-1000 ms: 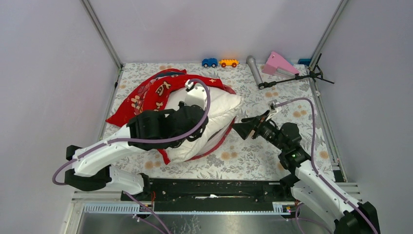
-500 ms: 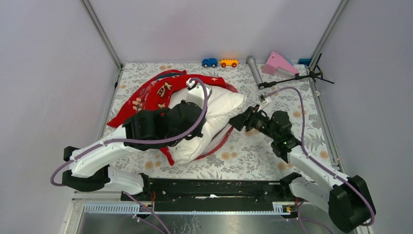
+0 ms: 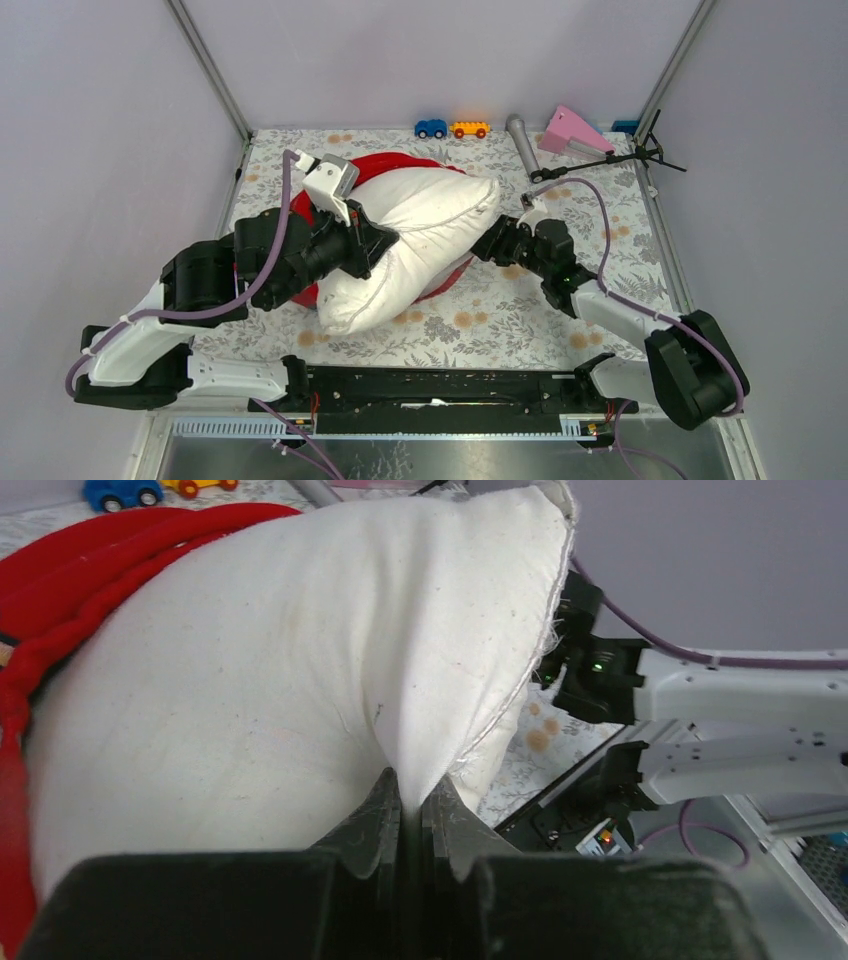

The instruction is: Remove the pillowcase from the pillow

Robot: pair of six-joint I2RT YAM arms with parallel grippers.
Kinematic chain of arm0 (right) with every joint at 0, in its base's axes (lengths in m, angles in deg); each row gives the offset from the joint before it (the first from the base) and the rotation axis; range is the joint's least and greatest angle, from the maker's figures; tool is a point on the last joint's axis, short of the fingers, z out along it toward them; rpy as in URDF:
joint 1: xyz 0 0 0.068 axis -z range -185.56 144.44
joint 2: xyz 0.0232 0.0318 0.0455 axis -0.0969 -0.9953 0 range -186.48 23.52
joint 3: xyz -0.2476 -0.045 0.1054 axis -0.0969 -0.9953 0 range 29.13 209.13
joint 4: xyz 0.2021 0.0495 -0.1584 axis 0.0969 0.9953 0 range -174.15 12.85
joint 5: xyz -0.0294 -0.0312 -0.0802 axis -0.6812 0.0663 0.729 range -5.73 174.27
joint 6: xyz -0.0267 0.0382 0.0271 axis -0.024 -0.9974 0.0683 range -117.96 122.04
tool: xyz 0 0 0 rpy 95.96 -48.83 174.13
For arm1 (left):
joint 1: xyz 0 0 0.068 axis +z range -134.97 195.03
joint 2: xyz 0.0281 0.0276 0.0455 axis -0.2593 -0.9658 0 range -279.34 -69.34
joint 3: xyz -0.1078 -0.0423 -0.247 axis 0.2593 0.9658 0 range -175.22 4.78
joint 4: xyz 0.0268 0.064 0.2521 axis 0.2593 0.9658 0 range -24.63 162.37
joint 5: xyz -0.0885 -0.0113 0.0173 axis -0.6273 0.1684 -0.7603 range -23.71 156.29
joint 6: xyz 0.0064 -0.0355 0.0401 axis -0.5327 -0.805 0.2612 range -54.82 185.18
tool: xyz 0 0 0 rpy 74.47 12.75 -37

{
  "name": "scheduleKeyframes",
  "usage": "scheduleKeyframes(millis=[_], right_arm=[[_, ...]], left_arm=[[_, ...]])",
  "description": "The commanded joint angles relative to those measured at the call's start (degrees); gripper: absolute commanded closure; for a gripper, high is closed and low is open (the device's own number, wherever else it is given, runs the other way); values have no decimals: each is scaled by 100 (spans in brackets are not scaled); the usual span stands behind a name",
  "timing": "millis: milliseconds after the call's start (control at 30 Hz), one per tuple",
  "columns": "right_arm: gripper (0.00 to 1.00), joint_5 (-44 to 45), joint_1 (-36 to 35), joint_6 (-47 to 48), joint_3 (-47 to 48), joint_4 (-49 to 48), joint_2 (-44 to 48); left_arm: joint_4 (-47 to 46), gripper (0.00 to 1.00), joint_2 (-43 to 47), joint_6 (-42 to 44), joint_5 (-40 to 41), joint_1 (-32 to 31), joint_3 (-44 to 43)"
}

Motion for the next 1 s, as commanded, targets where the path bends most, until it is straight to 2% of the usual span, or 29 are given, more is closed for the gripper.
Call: scheduleKeyframes(millis=[0, 133, 200, 300, 500, 667, 767, 967], right_arm=[[46, 450, 11, 143, 440, 235, -431], [46, 499, 6, 179, 500, 397, -700], [42, 515, 11, 260, 557, 548, -698], [25, 533, 9, 464, 714, 952, -516], [1, 1475, 11, 710, 1164, 2359, 327], [0, 2075, 10, 404, 1493, 3692, 938], [0, 1863, 11, 302, 1748, 4472, 1083], [0, 1750, 16, 17, 2398, 5905, 1164]], left_arm=[[-1706, 100, 302, 19, -652, -51, -11], [-1883, 100, 413, 10, -823, -53, 68], [-1901, 100, 420, 21, -767, -55, 139], [-1925, 100, 372, 26, -558, -51, 301], [-2089, 100, 59, 66, -366, -52, 535], [-2118, 100, -408, 126, -309, 125, 454], [-2116, 100, -641, 38, -622, 635, 444], [-2352, 100, -784, -315, -2261, 2301, 890]])
